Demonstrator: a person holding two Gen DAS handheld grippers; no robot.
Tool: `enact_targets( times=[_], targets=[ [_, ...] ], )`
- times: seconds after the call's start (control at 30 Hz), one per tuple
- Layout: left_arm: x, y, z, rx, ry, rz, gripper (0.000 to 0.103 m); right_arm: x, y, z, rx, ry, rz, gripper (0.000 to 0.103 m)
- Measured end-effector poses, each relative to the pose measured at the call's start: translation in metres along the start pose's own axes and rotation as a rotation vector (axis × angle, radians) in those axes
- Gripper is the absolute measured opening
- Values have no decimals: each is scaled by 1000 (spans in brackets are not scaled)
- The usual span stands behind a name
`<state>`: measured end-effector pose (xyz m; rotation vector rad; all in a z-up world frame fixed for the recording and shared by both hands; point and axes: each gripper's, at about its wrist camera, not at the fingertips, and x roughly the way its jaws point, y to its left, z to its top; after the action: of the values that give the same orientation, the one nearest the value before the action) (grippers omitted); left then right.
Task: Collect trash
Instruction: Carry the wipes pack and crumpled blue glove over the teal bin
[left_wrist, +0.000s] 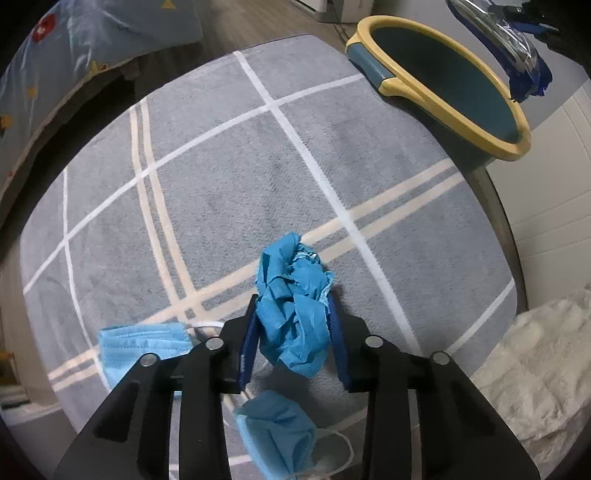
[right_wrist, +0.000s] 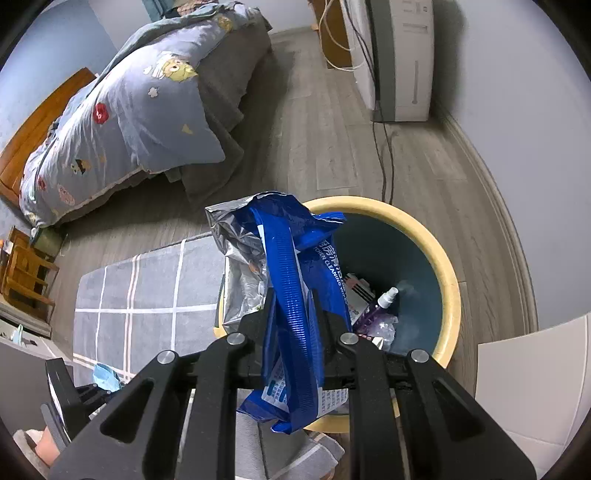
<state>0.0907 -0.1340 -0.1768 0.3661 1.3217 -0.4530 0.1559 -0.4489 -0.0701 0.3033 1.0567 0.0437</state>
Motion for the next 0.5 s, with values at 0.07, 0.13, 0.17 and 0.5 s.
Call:
enact_targets(
  times=[0.07,0.13,0.17,0.5],
  targets=[
    [-6,-3,3,16,-20,13,33,-2,-2,0,6,-6,3,16],
    [-13,-5,9,17,-44,9,33,-3,-4,1,8,-11,2,16],
    [-20,-7,12,19,-65,8,33,-4,-5,1,8,-13,1,16],
    [-76,-49,79,68,-279,-45,33,2,-33,3,65,-9,-59,16]
  ],
)
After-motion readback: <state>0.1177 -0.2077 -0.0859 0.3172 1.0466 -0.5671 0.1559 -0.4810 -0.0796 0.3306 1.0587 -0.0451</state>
